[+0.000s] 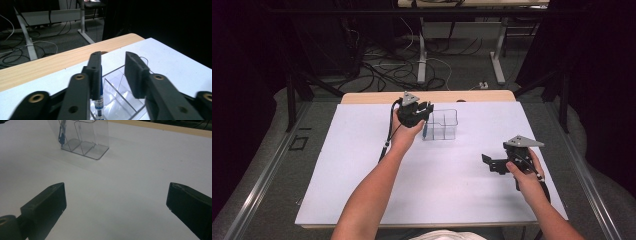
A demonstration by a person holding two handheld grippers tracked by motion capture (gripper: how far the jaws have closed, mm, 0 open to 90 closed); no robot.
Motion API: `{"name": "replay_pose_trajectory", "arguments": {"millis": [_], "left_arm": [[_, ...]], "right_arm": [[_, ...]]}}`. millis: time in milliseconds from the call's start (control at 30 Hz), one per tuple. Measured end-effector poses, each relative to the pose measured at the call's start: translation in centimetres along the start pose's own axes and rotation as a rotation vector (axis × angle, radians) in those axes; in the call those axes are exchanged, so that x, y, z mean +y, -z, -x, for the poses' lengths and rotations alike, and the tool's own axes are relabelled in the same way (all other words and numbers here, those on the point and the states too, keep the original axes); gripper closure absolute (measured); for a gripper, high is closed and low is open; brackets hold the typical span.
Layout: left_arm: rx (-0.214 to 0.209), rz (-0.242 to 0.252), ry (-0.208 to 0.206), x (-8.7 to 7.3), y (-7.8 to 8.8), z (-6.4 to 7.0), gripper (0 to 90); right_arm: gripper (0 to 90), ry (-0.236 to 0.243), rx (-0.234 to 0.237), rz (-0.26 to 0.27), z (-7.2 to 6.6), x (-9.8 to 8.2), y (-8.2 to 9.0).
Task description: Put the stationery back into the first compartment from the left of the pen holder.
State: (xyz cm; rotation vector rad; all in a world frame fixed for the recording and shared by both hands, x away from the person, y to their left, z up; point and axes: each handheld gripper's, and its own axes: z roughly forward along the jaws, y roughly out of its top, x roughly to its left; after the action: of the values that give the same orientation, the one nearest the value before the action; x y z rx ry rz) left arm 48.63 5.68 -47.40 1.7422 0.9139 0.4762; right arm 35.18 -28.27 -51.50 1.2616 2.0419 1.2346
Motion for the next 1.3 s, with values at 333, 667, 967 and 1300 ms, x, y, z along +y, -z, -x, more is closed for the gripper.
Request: {"name": "replay_pose_trajectory", "arguments": {"millis": [333, 667, 967, 1300], "left_arm": [[0.007, 0.003, -0.003, 0.6, 1.6, 0.2, 44.2], [0.062, 0.009, -0.048, 1.6, 4.1, 0.3, 35.0], [0.078, 0.023, -0.003, 2.0, 6.8, 0.1, 27.3], [0.109, 0.017, 0.019, 1.0, 10.0, -0.6, 14.6]], "right_arm": [[2.2, -0.002, -0.007, -0.004, -0.1, 0.0, 0.0], [2.3, -0.004, -0.005, -0.003, -0.1, 0.0, 0.1], [2.5, 0.004, -0.005, 0.003, -0.1, 0.1, 0.0], [2.5, 0.002, -0.004, -0.001, -0.1, 0.0, 0.1]]}}
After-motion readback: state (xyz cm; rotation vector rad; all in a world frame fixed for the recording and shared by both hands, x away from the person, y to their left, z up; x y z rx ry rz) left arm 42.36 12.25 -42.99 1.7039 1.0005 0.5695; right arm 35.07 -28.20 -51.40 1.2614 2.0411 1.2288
